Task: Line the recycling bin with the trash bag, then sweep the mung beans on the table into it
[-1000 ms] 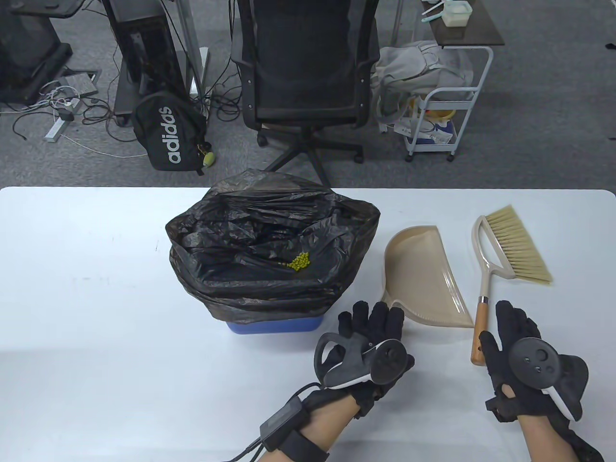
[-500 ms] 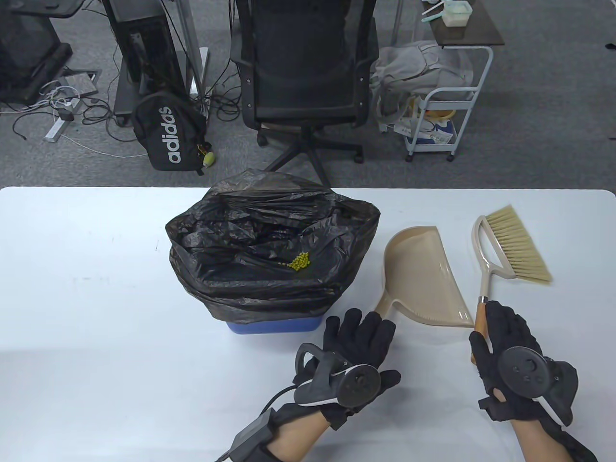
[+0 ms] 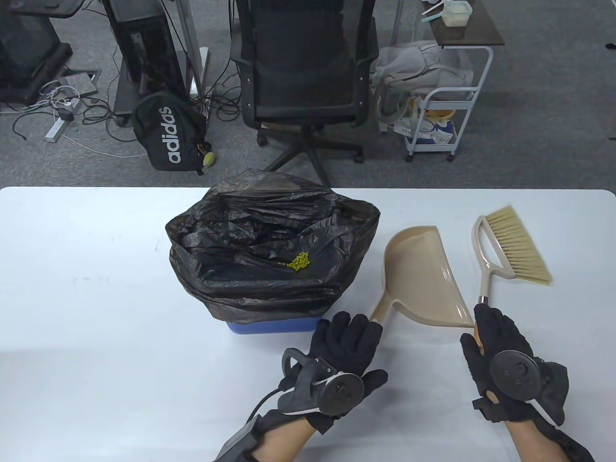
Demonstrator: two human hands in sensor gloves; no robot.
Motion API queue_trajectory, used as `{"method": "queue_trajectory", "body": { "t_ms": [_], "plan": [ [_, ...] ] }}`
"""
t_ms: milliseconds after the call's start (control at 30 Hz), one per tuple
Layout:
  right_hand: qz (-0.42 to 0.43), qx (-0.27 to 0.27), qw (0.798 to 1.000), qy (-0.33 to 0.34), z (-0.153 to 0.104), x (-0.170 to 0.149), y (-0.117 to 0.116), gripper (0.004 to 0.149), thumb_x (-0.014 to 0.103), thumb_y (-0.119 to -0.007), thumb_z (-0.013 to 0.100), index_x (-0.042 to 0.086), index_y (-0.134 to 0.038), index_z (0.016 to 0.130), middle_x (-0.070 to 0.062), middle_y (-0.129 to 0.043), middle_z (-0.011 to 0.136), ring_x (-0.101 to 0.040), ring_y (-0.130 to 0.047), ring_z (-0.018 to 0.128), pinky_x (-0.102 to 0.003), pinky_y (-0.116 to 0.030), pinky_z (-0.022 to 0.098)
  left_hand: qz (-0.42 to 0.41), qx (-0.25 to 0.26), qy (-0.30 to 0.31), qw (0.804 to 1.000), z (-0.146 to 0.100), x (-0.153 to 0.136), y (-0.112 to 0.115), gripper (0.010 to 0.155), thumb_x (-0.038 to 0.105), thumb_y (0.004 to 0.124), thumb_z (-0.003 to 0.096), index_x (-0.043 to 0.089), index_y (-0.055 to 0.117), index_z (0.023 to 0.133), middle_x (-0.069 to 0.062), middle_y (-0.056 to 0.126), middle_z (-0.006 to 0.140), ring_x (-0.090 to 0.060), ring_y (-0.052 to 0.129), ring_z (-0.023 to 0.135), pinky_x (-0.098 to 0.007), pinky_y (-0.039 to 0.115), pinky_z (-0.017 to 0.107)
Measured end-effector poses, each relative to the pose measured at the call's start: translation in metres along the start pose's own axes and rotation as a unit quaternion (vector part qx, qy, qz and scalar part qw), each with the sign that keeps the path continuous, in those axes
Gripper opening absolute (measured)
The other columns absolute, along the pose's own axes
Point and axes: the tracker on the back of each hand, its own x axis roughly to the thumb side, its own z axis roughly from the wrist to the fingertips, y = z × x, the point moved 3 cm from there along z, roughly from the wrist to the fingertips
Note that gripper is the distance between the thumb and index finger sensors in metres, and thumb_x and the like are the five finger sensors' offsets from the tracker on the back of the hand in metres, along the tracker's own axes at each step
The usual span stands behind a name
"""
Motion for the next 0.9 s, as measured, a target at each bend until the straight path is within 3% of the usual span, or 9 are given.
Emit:
{"method": "queue_trajectory", "body": {
  "t_ms": [500, 900],
  "plan": [
    [0.021, -0.009, 1.000, 0.021, -0.012, 0.013, 0.012, 0.069, 0.038, -0.078, 0.050, -0.004, -0.069, 0.104, -0.037, -0.080, 0.093, -0.061, -0.084, 0.081, -0.069, -0.072, 0.054, 0.002, -0.010, -0.006, 1.000, 0.000, -0.001, 0.007, 0.081, 0.051, 0.081, 0.0480, 0.004, 0.065, 0.112, -0.030, 0.070, 0.112, -0.067, 0.067, 0.097, -0.081, 0.055, 0.066],
    [0.011, 0.010, 1.000, 0.015, -0.011, 0.013, 0.005, 0.068, 0.038, -0.078, 0.050, -0.003, -0.070, 0.104, -0.037, -0.080, 0.092, -0.061, -0.084, 0.081, -0.069, -0.072, 0.054, 0.006, -0.007, -0.009, 1.000, -0.001, -0.001, 0.007, 0.081, 0.051, 0.081, 0.0480, 0.004, 0.065, 0.112, -0.030, 0.070, 0.112, -0.067, 0.067, 0.097, -0.081, 0.055, 0.066]
  ]
}}
